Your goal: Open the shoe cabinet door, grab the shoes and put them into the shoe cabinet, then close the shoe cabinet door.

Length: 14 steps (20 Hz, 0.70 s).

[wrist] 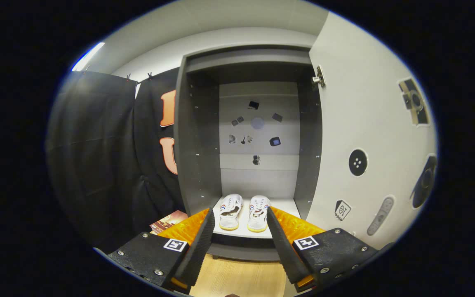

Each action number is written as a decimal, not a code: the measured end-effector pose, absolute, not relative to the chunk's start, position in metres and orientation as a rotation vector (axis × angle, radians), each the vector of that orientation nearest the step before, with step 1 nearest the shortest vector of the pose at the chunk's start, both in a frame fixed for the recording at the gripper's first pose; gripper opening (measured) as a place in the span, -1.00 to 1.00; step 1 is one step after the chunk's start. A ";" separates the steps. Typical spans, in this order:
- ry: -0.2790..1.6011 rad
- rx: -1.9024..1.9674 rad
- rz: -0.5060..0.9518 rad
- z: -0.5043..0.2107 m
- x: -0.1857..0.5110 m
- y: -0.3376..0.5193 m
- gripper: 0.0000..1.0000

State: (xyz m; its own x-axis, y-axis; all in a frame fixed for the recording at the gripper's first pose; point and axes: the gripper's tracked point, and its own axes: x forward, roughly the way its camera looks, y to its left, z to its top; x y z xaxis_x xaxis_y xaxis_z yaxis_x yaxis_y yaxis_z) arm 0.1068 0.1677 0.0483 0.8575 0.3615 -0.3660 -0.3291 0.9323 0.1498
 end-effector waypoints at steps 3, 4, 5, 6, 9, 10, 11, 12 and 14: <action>0.390 0.092 0.404 0.056 0.072 0.164 0.61; 0.385 0.100 0.413 0.057 0.063 0.160 0.62; 0.375 0.097 0.411 0.058 0.058 0.149 0.64; 0.358 0.083 0.397 0.060 0.053 0.138 0.66; 0.317 0.029 0.371 0.069 0.032 0.109 0.71; 0.305 0.021 0.371 0.073 0.024 0.104 0.71; 0.295 0.016 0.371 0.078 0.015 0.098 0.71; 0.288 0.012 0.368 0.081 0.008 0.092 0.71; 0.273 -0.003 0.345 0.084 0.003 0.079 0.72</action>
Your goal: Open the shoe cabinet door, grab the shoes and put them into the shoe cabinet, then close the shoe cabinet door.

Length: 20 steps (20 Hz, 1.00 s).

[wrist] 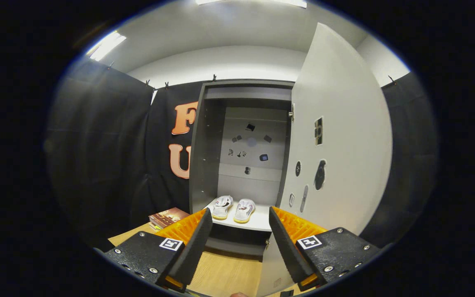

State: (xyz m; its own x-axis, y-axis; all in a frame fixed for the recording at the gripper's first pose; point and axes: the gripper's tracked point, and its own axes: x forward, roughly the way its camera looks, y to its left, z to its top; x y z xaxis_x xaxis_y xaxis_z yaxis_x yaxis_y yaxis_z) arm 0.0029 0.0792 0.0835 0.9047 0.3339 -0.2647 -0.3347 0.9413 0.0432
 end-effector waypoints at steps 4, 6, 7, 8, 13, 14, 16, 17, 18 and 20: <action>0.236 -0.028 0.299 0.090 -0.020 0.042 0.74; 0.254 -0.013 0.298 0.086 -0.031 0.025 0.76; 0.261 -0.003 0.305 0.085 -0.038 0.022 0.76; 0.268 0.004 0.313 0.086 -0.042 0.018 0.77; 0.244 0.009 0.294 0.094 -0.053 -0.011 0.78; 0.238 0.007 0.284 0.097 -0.054 -0.019 0.78; 0.229 -0.005 0.243 0.099 -0.050 -0.040 0.78; 0.226 -0.016 0.218 0.098 -0.047 -0.050 0.78; 0.233 -0.027 0.184 0.094 -0.042 -0.063 0.78; 0.260 -0.034 0.153 0.087 -0.037 -0.078 0.78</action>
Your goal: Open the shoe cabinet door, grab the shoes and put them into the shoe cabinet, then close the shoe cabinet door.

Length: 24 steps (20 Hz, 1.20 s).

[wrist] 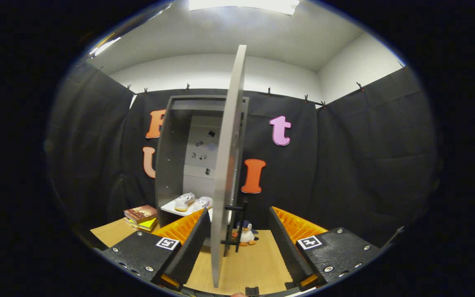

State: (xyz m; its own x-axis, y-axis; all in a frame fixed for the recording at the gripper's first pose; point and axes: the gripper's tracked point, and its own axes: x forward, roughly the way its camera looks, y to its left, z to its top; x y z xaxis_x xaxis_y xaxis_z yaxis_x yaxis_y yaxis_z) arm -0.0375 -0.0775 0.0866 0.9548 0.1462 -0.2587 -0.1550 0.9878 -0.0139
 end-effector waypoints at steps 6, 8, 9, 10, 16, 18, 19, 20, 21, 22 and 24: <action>0.283 0.004 0.207 0.071 -0.022 -0.072 0.78; 0.282 0.031 0.216 0.066 -0.016 -0.075 0.78; 0.282 0.041 0.204 0.063 -0.012 -0.080 0.78; 0.287 0.049 0.193 0.060 -0.009 -0.087 0.78; 0.339 0.142 0.145 0.031 0.000 -0.106 0.78; 0.350 0.161 0.155 0.023 0.002 -0.105 0.78; 0.354 0.168 0.169 0.021 0.002 -0.101 0.78; 0.362 0.175 0.183 0.021 0.001 -0.097 0.78; 0.361 0.173 0.190 0.022 0.001 -0.095 0.73; 0.354 0.161 0.199 0.023 0.001 -0.094 0.70; 0.338 0.125 0.212 0.024 0.003 -0.095 0.69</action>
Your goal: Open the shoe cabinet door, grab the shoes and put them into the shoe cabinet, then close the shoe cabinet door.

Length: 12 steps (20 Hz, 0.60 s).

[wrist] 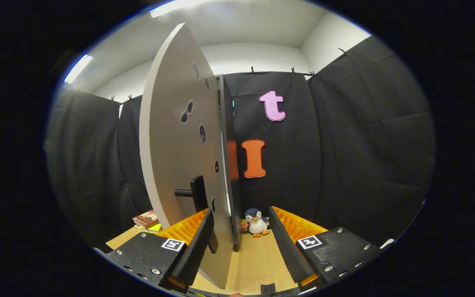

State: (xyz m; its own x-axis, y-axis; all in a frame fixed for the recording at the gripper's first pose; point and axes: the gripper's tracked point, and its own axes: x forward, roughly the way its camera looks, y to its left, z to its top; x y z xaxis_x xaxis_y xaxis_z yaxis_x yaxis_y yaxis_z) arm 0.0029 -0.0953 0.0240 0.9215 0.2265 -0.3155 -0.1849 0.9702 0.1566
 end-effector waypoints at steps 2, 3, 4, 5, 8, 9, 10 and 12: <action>0.334 0.113 0.231 0.027 0.002 -0.089 0.68; 0.338 0.125 0.235 0.027 0.001 -0.087 0.66; 0.345 0.135 0.242 0.025 0.003 -0.085 0.65; 0.339 0.137 0.253 0.026 0.003 -0.082 0.65; 0.326 0.122 0.304 0.027 0.004 -0.079 0.64; 0.322 0.124 0.329 0.028 0.004 -0.076 0.64; 0.323 0.133 0.354 0.027 0.003 -0.072 0.64; 0.326 0.158 0.405 0.026 0.000 -0.063 0.65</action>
State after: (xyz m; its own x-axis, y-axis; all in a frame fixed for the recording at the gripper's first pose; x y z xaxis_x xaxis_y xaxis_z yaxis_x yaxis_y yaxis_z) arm 0.0002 -0.0629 0.0261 0.8683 0.4103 -0.2789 -0.3599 0.9079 0.2150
